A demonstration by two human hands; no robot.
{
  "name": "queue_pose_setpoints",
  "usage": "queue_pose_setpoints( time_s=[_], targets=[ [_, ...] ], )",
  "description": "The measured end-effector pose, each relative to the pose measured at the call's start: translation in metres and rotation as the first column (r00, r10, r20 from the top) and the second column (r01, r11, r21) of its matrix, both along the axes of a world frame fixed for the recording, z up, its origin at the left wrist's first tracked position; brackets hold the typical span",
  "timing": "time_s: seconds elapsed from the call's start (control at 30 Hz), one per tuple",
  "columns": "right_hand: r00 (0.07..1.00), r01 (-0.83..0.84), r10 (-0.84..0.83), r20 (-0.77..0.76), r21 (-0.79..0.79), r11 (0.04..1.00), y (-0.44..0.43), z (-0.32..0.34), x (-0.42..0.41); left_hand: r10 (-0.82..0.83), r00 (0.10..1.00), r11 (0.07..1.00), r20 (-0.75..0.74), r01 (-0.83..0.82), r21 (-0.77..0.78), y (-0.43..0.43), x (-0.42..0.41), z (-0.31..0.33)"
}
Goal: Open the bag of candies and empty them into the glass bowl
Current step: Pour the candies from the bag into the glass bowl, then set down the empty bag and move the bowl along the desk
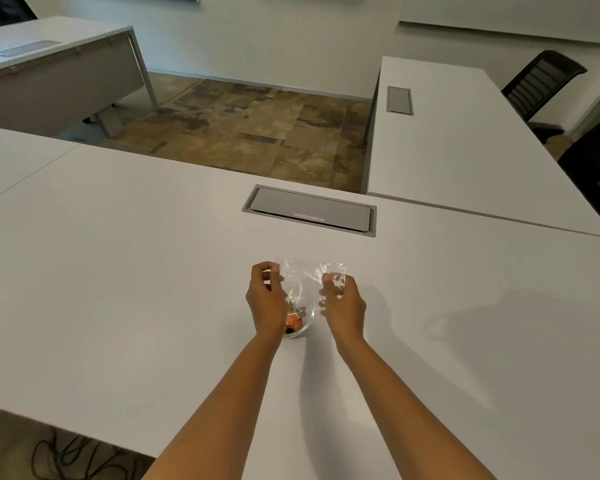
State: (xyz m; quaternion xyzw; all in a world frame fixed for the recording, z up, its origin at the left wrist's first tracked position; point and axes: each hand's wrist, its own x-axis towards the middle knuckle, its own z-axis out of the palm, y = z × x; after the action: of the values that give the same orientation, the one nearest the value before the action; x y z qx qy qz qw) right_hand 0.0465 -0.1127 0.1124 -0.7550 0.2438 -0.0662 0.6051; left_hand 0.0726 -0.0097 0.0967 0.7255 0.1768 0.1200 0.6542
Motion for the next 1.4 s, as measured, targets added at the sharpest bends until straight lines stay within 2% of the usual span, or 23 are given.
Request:
queue_pose_setpoints(
  time_s=[0.07,0.17,0.37,0.47,0.67,0.87,1.03,1.4],
  targets=[
    [0.997,0.075,-0.075,0.011,0.006,0.997,-0.001,-0.005,-0.005,0.01,0.999,0.998,0.037,-0.012,0.054,-0.002,-0.003,-0.001],
    [0.994,0.105,-0.104,0.036,-0.03,0.994,-0.006,-0.011,-0.012,-0.009,0.997,0.994,0.074,0.0,0.114,-0.001,-0.008,-0.004],
    [0.992,0.117,-0.112,0.055,-0.1,0.988,-0.014,-0.028,-0.036,-0.024,1.0,0.989,0.005,0.023,0.148,0.008,-0.028,-0.02],
    [0.996,0.093,-0.092,0.017,-0.068,0.993,-0.01,-0.041,-0.052,-0.071,0.997,0.984,-0.027,0.075,0.162,0.016,-0.044,-0.03],
    [1.0,-0.005,0.001,-0.029,-0.134,0.991,-0.006,-0.068,-0.085,-0.139,0.988,0.937,-0.061,0.151,0.315,0.042,-0.084,-0.061],
    [0.991,-0.094,0.082,-0.109,-0.11,0.99,0.011,-0.085,-0.1,-0.144,0.981,0.954,-0.133,0.173,0.244,0.058,-0.107,-0.075],
    [0.973,-0.13,0.118,-0.197,-0.051,0.99,0.024,-0.097,-0.102,-0.145,0.963,0.939,-0.226,0.206,0.275,0.067,-0.108,-0.085],
    [0.959,-0.181,0.099,-0.266,-0.303,0.936,0.036,-0.104,-0.095,-0.094,0.949,0.943,-0.301,0.182,0.28,0.074,-0.103,-0.093]
  ],
)
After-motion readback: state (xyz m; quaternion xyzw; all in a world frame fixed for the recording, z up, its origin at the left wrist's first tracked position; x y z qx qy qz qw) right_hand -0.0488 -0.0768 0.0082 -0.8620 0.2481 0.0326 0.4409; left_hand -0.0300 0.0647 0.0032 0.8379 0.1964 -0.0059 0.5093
